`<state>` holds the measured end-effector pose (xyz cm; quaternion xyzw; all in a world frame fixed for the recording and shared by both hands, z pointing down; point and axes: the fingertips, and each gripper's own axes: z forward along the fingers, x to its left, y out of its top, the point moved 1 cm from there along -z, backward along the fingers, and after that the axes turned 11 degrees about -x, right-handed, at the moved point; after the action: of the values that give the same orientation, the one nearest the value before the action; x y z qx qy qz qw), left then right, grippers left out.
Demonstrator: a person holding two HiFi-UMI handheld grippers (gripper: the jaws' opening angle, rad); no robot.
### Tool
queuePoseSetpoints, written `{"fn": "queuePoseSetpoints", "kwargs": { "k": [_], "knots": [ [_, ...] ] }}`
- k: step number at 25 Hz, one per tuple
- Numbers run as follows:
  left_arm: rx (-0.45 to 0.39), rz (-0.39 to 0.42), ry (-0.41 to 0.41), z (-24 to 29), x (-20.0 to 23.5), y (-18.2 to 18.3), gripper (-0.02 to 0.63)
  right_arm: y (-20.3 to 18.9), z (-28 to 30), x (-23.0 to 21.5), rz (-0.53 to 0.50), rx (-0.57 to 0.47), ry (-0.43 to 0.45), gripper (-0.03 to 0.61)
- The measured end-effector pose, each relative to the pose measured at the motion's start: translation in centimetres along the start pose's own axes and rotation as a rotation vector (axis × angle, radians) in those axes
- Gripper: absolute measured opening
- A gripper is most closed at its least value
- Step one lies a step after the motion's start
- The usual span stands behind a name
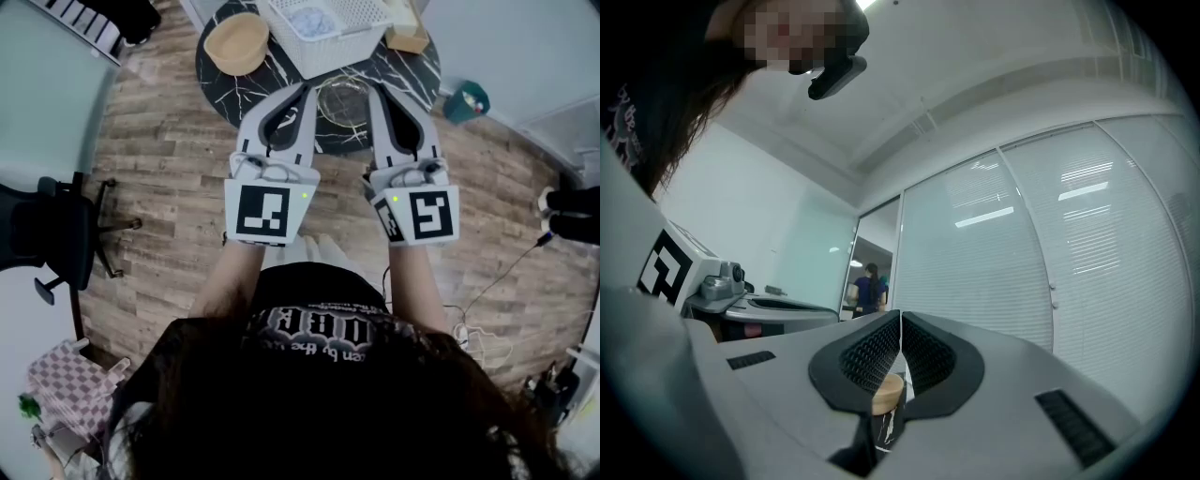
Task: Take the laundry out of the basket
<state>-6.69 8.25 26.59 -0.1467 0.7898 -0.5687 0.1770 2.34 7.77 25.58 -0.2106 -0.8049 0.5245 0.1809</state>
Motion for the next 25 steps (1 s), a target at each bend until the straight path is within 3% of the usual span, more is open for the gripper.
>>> {"fn": "queuePoseSetpoints", "kwargs": {
  "k": [11,25],
  "knots": [
    [-0.008,-0.006,-0.007,-0.9,-1.7,1.3,0.002,1.0,-1.7,-0.6,0.024,-0.019,0.018,0.028],
    [-0.016,-0.032,-0.028,2.6,2.1,-0.9,0.002,-1.7,2.6,-1.3,0.002,0.015,0.020,0.028]
  ]
}}
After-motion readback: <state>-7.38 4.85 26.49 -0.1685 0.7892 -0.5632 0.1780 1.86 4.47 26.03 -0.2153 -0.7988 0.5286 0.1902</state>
